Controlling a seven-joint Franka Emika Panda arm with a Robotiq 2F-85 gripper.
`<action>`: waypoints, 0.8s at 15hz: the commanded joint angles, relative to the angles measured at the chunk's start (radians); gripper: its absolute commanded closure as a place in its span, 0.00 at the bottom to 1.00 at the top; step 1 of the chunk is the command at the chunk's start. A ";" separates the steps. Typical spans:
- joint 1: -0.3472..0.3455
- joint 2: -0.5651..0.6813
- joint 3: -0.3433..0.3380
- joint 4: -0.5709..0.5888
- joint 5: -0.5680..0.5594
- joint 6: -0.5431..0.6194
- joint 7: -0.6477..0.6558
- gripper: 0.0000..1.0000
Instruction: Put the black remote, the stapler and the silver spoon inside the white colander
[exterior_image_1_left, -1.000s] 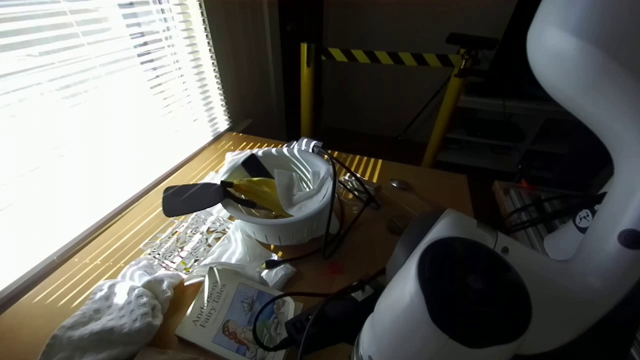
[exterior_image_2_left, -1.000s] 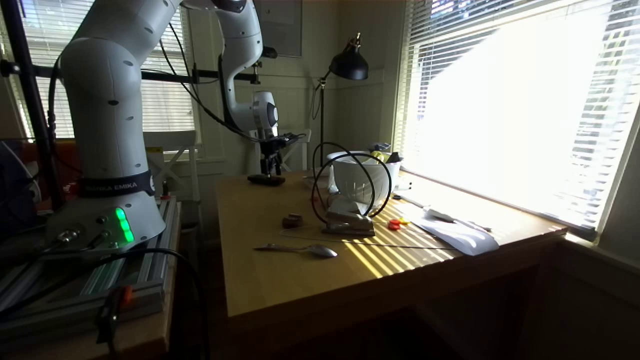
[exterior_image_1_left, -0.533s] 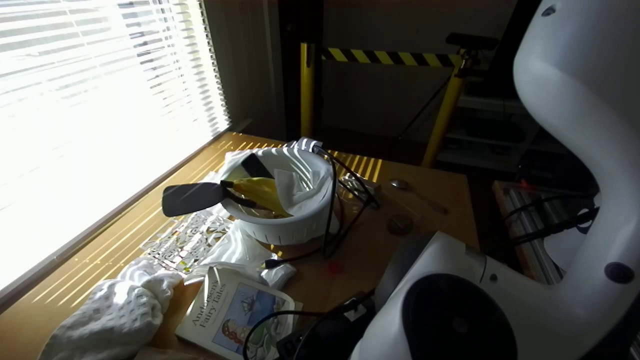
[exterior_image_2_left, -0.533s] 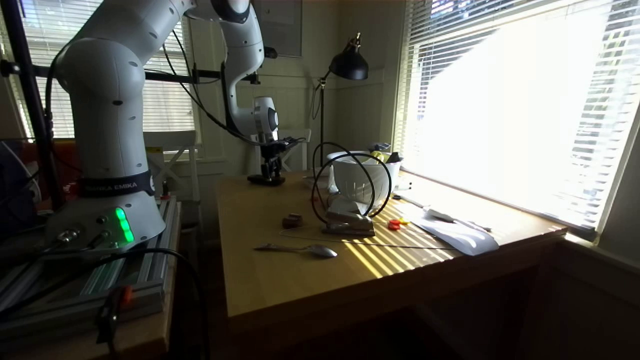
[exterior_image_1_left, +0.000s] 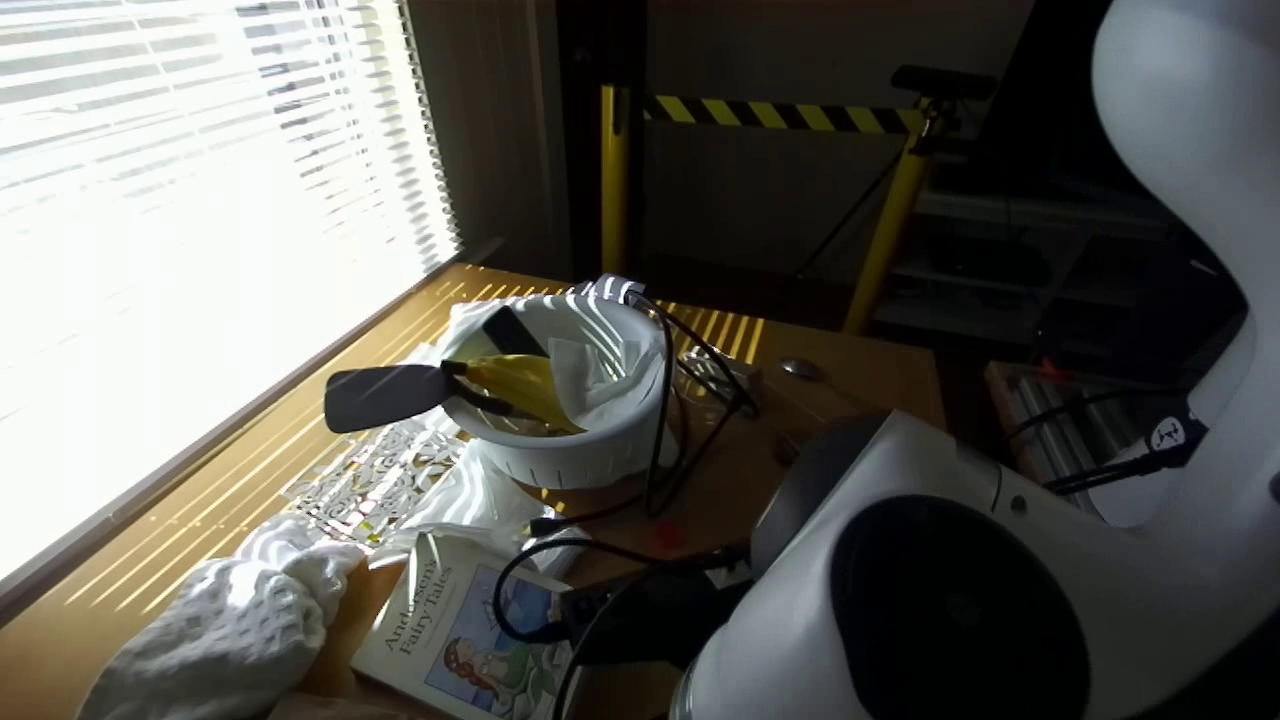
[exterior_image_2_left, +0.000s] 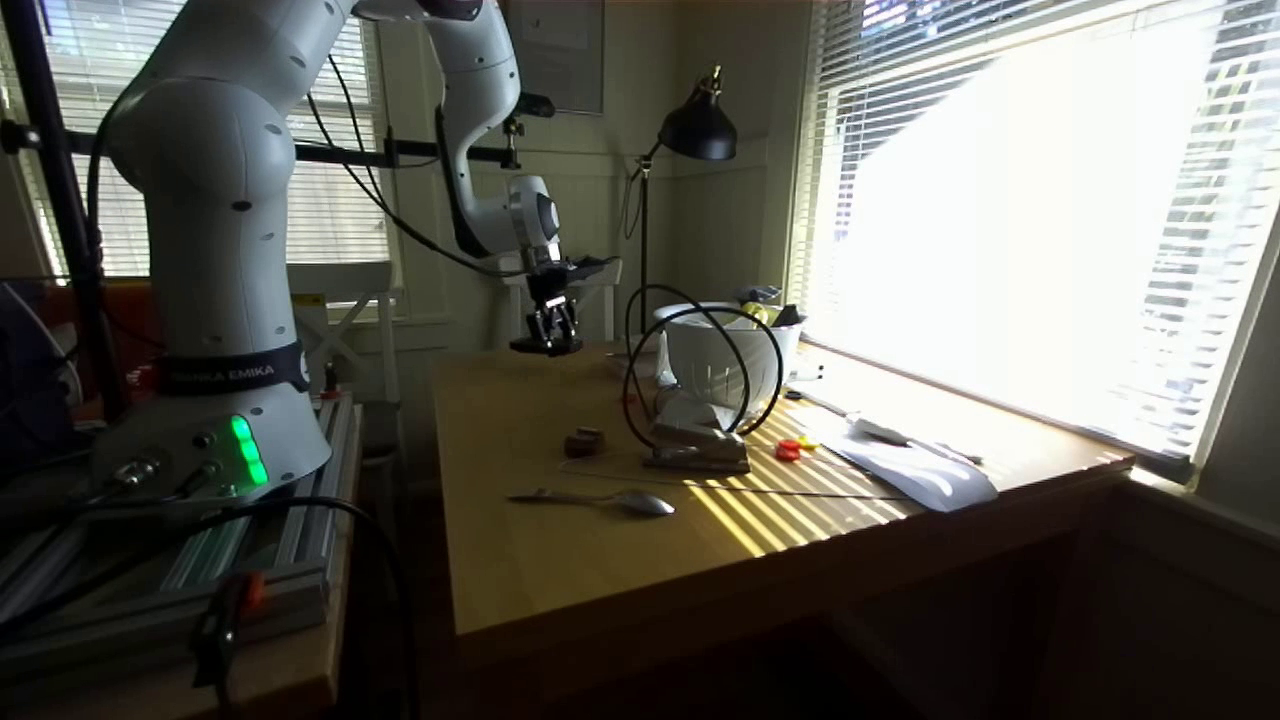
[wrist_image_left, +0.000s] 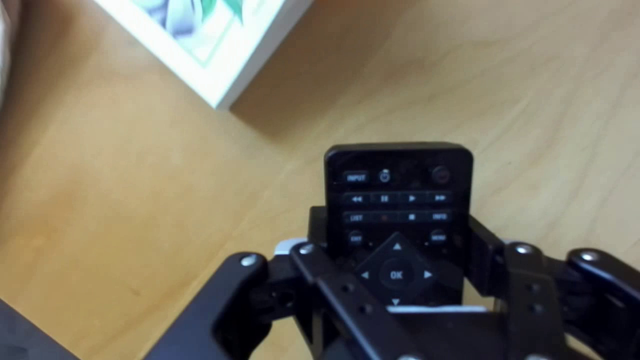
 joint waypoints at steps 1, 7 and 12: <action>-0.048 -0.179 -0.026 -0.136 -0.029 0.008 0.158 0.64; -0.185 -0.396 -0.010 -0.307 0.045 0.051 0.327 0.64; -0.283 -0.519 -0.030 -0.433 0.191 0.173 0.350 0.64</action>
